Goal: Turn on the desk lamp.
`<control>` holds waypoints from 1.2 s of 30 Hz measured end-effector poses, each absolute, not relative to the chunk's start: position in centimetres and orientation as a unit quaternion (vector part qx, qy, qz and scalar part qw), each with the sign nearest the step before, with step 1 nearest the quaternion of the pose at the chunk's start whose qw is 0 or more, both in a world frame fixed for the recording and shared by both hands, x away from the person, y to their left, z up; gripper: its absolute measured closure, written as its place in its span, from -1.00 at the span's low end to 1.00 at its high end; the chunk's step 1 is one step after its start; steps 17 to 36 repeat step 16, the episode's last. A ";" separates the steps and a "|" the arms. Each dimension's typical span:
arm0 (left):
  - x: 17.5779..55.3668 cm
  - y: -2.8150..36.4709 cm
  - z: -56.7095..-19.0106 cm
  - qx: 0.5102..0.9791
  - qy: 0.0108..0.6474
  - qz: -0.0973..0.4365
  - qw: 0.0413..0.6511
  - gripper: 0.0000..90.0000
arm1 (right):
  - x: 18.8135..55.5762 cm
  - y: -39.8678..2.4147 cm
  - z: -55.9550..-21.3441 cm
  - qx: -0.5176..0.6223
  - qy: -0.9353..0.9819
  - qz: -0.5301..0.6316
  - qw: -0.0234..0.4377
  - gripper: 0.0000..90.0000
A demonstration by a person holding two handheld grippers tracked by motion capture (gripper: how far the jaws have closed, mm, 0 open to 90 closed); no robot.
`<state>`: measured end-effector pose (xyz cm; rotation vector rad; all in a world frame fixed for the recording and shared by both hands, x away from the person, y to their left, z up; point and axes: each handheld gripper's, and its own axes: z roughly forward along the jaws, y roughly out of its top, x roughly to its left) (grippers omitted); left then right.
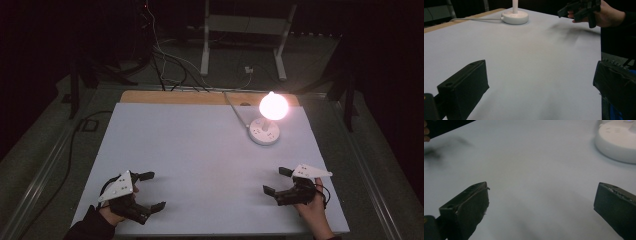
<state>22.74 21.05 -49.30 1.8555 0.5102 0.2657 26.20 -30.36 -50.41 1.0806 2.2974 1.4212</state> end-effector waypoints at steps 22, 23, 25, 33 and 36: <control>22.7 21.0 -49.3 0.790 0.216 0.112 0.563 -0.99 | 24.9 -30.2 -51.0 0.362 0.799 0.459 0.142 -1.00; 22.7 21.0 -49.3 0.790 0.216 0.112 0.563 -0.99 | 24.9 -30.2 -51.0 0.362 0.799 0.459 0.142 -1.00; 22.7 21.0 -49.3 0.790 0.216 0.112 0.563 -0.99 | 24.9 -30.2 -51.0 0.362 0.799 0.459 0.142 -1.00; 22.7 21.0 -49.3 0.790 0.216 0.112 0.563 -0.99 | 24.9 -30.2 -51.0 0.362 0.799 0.459 0.142 -1.00; 22.7 21.0 -49.3 0.790 0.216 0.112 0.563 -0.99 | 24.9 -30.2 -51.0 0.362 0.799 0.459 0.142 -1.00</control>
